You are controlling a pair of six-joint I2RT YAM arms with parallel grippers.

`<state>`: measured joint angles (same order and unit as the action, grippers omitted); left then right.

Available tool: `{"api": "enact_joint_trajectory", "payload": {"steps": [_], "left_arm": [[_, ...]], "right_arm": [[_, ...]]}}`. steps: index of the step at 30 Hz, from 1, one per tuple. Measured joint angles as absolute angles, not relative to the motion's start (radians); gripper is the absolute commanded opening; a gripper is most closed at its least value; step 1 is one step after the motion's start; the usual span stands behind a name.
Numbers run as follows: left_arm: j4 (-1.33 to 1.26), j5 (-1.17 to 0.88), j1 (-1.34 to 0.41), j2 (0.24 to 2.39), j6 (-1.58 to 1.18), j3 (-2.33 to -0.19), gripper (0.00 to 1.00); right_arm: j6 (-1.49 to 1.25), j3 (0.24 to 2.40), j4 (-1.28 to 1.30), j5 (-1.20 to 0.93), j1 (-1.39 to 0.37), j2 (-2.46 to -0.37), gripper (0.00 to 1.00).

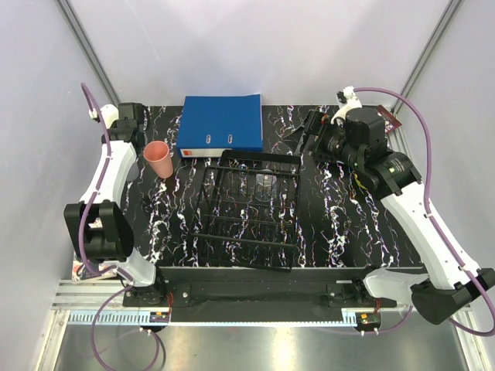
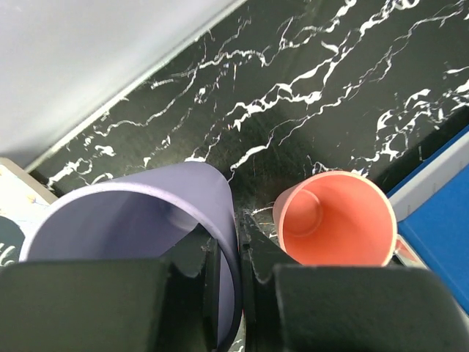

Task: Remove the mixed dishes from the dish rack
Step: Place the cup at the center of the board, then pick up the cup from the dish rack.

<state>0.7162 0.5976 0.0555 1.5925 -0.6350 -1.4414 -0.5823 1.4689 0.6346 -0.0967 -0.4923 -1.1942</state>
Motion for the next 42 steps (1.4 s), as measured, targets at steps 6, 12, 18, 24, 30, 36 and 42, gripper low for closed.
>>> {"api": "enact_joint_trajectory", "payload": {"steps": [6,12,18,24,30,36,42], "left_arm": [[0.707,0.539,0.084,1.642,-0.655,-1.406,0.00],[0.701,0.487,0.114,1.711,-0.657,-1.377,0.21],[0.687,0.463,0.124,1.720,-0.651,-1.374,0.53],[0.682,0.449,0.130,1.719,-0.639,-1.382,0.73],[0.701,0.448,0.136,1.676,-0.645,-1.421,0.97],[0.736,0.436,0.138,1.545,-0.698,-1.533,0.99],[0.755,0.414,0.080,1.428,-0.713,-1.663,0.99]], "right_arm": [[-0.580,1.469,0.635,-0.096,-0.493,-1.221,0.98],[-0.580,1.473,0.635,-0.097,-0.493,-1.264,0.98],[-0.580,1.494,0.636,-0.096,-0.493,-1.304,0.98],[-0.580,1.522,0.635,-0.096,-0.493,-1.336,0.98],[-0.567,1.547,0.641,-0.086,-0.493,-1.358,0.98],[-0.521,1.648,0.717,-0.018,-0.490,-1.454,0.99],[-0.496,1.718,0.789,-0.013,-0.460,-1.588,1.00]]}}
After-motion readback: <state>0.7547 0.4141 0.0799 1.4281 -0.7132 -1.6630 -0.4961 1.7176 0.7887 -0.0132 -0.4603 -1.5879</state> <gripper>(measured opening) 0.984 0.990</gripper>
